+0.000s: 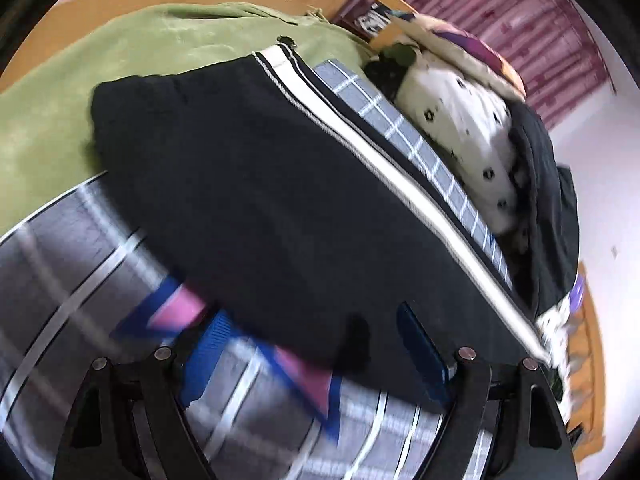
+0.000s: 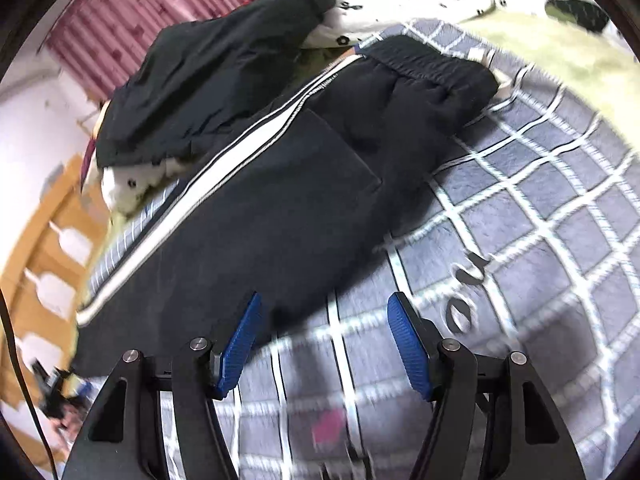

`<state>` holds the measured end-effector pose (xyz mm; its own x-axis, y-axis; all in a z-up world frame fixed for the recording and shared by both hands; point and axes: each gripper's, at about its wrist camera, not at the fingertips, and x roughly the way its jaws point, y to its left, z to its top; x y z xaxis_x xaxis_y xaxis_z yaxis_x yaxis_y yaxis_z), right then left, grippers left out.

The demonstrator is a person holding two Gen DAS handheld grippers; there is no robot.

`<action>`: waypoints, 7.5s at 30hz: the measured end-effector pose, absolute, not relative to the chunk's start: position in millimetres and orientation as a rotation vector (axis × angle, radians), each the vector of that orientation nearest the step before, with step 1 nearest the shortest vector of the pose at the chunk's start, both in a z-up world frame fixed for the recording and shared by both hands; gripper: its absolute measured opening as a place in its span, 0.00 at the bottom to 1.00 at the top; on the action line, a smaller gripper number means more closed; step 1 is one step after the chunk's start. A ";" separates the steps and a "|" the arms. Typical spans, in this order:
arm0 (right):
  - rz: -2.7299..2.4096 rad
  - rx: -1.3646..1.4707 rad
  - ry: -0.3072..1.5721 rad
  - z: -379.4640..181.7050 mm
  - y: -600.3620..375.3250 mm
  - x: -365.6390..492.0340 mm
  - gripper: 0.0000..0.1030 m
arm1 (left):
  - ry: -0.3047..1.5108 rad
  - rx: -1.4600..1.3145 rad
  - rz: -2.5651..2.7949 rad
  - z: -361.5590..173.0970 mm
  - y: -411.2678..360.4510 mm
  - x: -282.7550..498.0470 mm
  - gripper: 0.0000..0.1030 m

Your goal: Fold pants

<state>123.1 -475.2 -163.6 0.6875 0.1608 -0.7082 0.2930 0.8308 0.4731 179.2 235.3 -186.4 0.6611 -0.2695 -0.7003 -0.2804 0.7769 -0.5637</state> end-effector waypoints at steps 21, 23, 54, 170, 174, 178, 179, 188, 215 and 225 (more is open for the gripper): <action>-0.104 0.635 0.696 -96.1 -512.2 146.0 0.13 | 0.878 -0.424 0.018 -104.7 225.6 152.8 0.10; -0.088 0.603 0.722 -88.8 -519.2 120.0 0.13 | 0.912 -0.422 -0.016 -112.3 223.2 124.1 0.10; -0.323 0.531 0.585 -102.2 -596.1 -2.2 0.38 | 0.850 -0.145 0.068 -124.7 200.4 -17.3 0.65; 0.309 -0.422 0.972 -152.5 -335.5 208.8 0.03 | 0.886 -0.114 0.127 -135.8 231.8 174.1 0.44; 0.299 -0.328 0.899 -141.1 -351.5 208.6 0.03 | 0.865 -0.145 0.104 -137.1 223.9 170.6 0.45; 0.211 -0.284 0.873 -167.9 -347.4 217.9 0.02 | 0.920 -0.214 0.091 -150.6 210.6 183.5 0.45; 0.189 -0.269 0.889 -168.8 -347.3 222.0 0.02 | 0.933 -0.208 0.098 -151.9 207.4 184.0 0.45; -0.003 -0.002 0.846 -111.7 -392.2 166.0 0.59 | 0.918 -0.202 0.078 -122.8 217.9 130.8 0.45; 0.142 0.045 0.667 21.1 -198.8 11.0 0.81 | 0.768 -0.271 -0.111 -30.8 187.8 -39.3 0.78; 0.059 0.099 0.796 -62.5 -228.1 35.1 0.68 | 0.828 -0.637 -0.033 -170.4 269.0 -22.0 0.67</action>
